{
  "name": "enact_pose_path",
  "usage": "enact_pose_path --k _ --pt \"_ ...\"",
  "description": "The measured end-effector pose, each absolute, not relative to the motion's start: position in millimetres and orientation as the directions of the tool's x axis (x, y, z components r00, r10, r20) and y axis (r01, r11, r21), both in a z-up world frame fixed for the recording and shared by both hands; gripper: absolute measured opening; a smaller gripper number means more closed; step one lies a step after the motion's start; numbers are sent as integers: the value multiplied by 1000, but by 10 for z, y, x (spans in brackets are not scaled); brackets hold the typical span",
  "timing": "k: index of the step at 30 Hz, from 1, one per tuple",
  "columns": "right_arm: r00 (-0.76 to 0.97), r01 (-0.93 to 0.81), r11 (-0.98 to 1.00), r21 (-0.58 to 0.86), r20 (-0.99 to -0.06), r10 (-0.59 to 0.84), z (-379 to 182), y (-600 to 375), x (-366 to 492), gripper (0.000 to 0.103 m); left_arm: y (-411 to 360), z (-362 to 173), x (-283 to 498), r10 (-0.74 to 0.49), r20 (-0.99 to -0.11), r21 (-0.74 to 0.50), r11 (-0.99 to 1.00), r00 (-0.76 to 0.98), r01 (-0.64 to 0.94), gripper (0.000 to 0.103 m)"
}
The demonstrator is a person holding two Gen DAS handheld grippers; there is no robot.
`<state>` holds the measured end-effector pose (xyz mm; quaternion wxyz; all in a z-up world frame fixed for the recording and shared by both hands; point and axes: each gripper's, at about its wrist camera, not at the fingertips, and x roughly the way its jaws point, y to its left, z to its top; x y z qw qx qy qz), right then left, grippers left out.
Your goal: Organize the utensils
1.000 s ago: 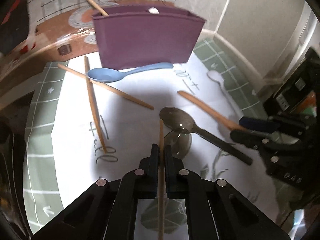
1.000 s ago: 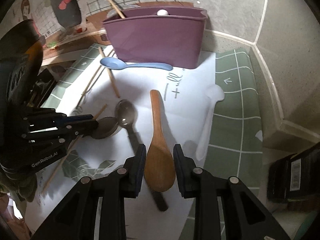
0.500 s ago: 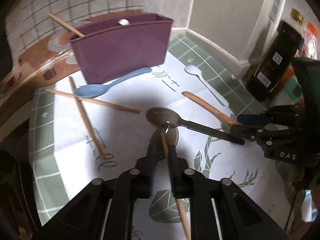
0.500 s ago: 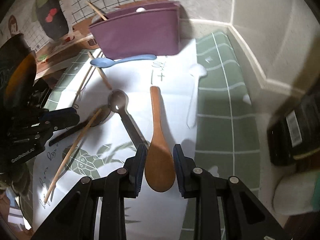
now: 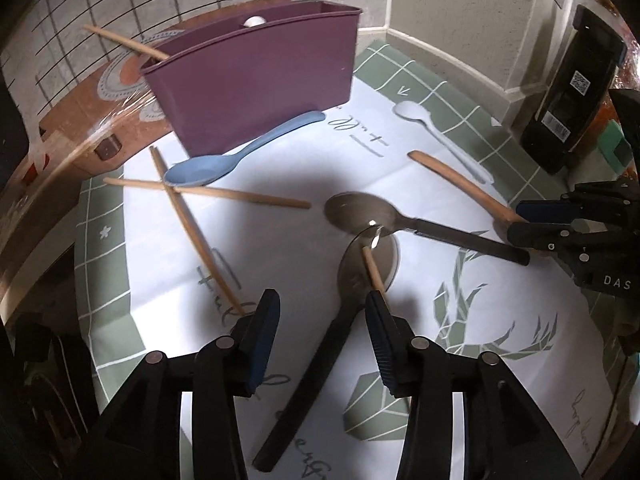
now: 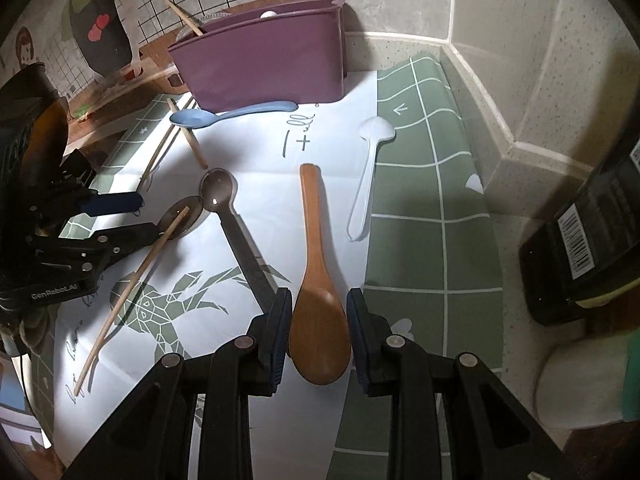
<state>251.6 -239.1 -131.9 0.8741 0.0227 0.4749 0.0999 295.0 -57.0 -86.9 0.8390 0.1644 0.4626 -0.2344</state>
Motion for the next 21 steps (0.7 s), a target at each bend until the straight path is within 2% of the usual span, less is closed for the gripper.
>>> enact_pose_path --k 3,7,11,21 --pt "526 -168 977 132 -826 202 -1334 -2363 2535 27 -516 -911 2965 -236 -859 51 843 454 535 52" --pt "527 -199 970 137 -819 224 -1318 -2317 2558 38 -536 -965 2970 -228 -871 64 826 436 560 52" --pt "528 -206 968 143 -817 233 -1314 -2316 2576 38 -671 -952 2956 -252 -883 59 778 397 626 52" --pt "526 -175 972 158 -820 228 -1361 -2447 2602 38 -967 -969 3245 -242 -899 32 795 366 606 52"
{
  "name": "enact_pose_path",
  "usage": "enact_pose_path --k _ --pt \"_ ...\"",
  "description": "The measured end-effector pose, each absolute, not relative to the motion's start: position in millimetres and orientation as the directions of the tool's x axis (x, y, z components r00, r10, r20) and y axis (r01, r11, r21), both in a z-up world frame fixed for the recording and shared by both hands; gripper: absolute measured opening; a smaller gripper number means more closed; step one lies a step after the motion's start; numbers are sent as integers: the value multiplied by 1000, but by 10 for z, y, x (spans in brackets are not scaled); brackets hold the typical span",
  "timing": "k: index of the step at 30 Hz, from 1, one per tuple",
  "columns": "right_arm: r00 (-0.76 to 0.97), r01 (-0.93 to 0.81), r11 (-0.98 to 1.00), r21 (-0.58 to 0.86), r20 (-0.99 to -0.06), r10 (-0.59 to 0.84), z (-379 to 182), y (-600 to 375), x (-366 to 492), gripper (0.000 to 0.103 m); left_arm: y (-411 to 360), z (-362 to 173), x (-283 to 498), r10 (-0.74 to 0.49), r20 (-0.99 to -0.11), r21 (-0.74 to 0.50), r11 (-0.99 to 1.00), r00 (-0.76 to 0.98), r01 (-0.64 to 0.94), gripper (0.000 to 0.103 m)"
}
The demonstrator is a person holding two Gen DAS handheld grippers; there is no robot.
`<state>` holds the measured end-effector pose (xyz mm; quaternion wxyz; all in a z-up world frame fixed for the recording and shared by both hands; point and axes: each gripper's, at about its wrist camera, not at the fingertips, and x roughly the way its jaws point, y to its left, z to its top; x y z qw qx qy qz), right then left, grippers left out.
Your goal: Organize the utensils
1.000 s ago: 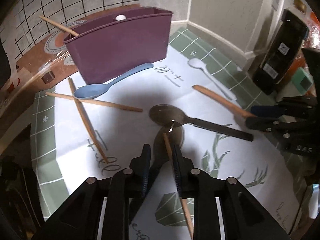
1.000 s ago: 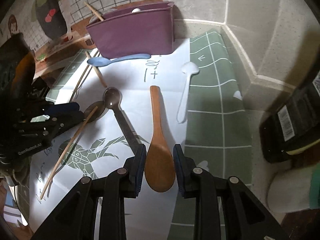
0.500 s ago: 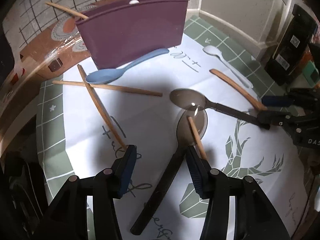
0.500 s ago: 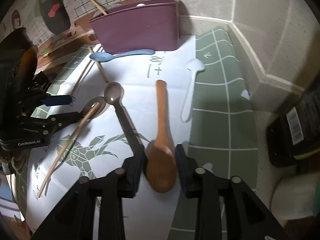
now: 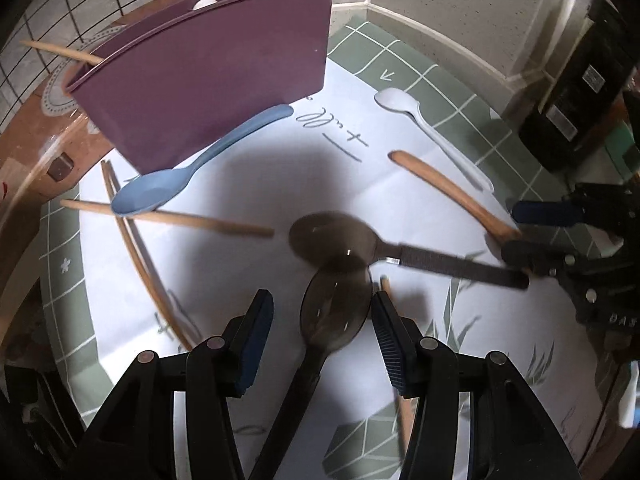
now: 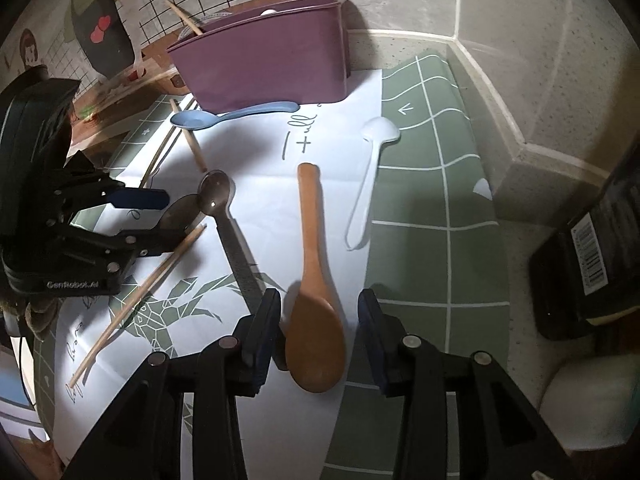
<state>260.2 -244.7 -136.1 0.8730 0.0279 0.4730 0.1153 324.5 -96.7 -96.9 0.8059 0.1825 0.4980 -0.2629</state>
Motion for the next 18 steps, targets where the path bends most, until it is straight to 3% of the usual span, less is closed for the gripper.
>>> enact_pose_path --k 3,7,18 --pt "526 -170 973 157 -820 225 -1363 -2471 2612 38 -988 -970 3270 -245 -895 28 803 372 596 51" --pt "525 -172 972 157 -821 226 -1361 -2465 2632 40 -972 -963 3192 -257 -883 27 808 393 589 36" --pt "531 -206 969 133 -817 226 -1261 -2374 2712 41 -628 -872 2959 -289 -835 -58 892 468 449 36"
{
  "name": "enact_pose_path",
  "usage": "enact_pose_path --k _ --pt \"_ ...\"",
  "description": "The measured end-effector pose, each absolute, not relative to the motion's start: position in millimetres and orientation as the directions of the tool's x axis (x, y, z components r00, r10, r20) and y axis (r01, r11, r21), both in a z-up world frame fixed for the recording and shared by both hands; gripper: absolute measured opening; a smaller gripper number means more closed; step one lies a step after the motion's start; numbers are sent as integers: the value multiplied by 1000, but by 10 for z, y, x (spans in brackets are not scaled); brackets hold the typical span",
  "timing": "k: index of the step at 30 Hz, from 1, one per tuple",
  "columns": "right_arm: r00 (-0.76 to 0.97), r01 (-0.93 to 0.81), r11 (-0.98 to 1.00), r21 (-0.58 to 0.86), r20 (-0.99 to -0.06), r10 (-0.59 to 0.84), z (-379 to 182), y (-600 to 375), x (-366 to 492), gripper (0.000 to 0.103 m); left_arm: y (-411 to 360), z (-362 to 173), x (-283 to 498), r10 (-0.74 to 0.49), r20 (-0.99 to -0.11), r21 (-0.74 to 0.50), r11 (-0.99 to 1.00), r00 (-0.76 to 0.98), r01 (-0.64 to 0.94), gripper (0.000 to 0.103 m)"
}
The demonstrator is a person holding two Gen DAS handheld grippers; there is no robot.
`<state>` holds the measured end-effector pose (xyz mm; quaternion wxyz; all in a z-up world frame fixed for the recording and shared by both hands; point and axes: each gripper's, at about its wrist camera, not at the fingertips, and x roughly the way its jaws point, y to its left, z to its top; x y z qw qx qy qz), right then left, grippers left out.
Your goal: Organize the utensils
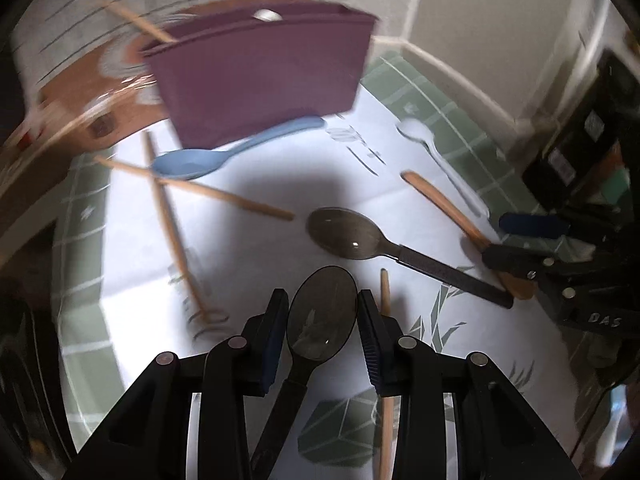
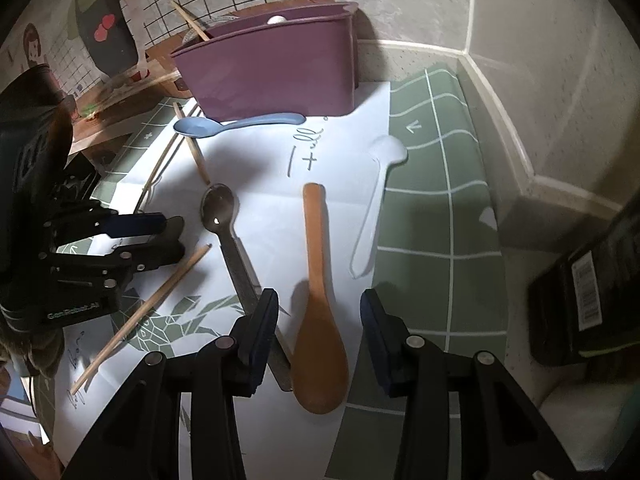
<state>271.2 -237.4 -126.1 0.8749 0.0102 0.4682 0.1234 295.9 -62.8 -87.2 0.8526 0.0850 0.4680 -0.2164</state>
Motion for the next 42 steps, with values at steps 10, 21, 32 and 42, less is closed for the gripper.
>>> enact_pose_path --k 10,21,32,42 --pt "493 -360 922 145 -809 320 -1166 -1866 2950 40 -58 -922 2687 -189 -823 -108 978 536 179 36" --pt "445 -434 899 57 -854 269 -1323 -1342 3376 54 -32 -1005 2658 -179 -837 -102 980 518 173 36" --pt "508 -440 895 -72 -842 182 -1310 -1304 3199 30 -79 -1008 2642 -182 -824 -85 976 537 201 36" --pt "635 -349 936 -46 -746 200 -861 -1661 2689 30 -122 -506 2410 -276 -721 -122 954 636 275 36"
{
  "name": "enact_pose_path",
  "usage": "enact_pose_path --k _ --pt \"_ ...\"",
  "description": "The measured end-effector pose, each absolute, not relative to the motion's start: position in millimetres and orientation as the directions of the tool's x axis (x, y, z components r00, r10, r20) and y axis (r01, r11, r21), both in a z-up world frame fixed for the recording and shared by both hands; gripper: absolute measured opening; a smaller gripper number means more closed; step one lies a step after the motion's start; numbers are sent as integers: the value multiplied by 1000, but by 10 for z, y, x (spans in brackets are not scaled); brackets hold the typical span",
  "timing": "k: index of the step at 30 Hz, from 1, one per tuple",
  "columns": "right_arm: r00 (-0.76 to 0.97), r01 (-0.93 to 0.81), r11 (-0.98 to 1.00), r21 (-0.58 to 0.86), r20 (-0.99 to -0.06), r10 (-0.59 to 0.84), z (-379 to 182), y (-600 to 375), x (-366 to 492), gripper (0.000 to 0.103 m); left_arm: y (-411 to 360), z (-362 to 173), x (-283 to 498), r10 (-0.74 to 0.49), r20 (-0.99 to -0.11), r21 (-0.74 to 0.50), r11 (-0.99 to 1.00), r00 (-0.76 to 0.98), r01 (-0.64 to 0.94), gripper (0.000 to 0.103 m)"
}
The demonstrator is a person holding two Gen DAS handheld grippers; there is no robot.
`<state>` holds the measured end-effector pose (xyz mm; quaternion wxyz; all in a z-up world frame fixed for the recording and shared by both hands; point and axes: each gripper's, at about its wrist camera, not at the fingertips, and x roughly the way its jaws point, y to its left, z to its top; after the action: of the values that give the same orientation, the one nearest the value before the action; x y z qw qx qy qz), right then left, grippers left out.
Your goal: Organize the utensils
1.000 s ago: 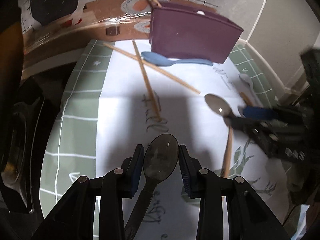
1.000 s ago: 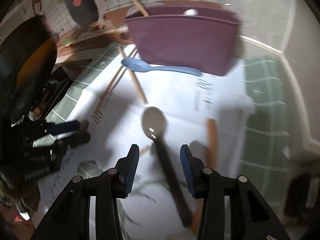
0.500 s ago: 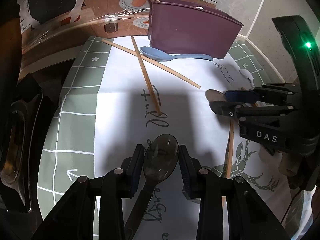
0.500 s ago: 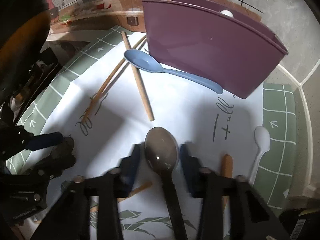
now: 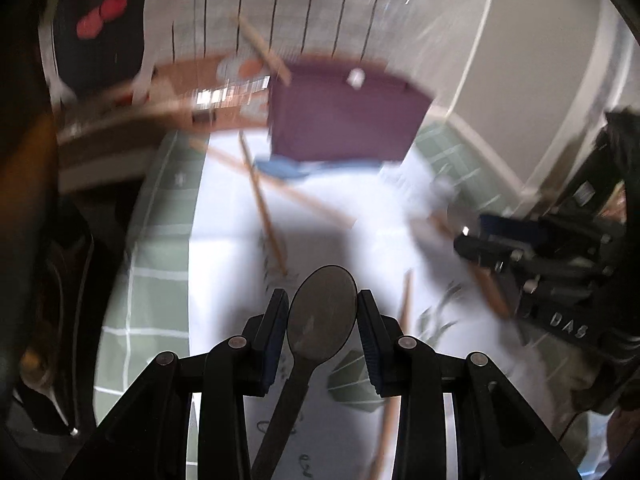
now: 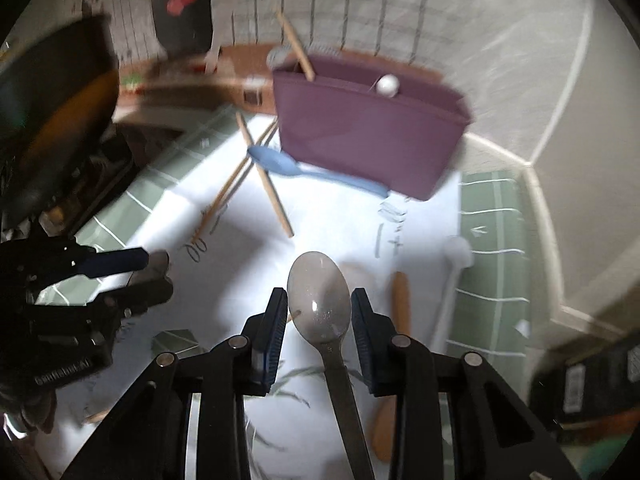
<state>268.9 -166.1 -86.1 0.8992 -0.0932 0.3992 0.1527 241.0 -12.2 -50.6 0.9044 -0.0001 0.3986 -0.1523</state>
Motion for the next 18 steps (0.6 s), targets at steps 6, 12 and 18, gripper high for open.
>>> enact_pose_path --k 6,12,18 --pt "706 -304 952 -28 -678 205 -517 -1831 2429 30 -193 -80 2232 -327 -625 -122 938 709 325 36" --pt "765 -285 958 -39 -612 202 -207 -1818 2273 30 -284 308 2171 -340 -554 -95 933 760 348 26" --pt "838 -271 960 -65 -506 202 309 -1803 2176 27 -358 764 2175 -346 -471 -61 930 811 362 20"
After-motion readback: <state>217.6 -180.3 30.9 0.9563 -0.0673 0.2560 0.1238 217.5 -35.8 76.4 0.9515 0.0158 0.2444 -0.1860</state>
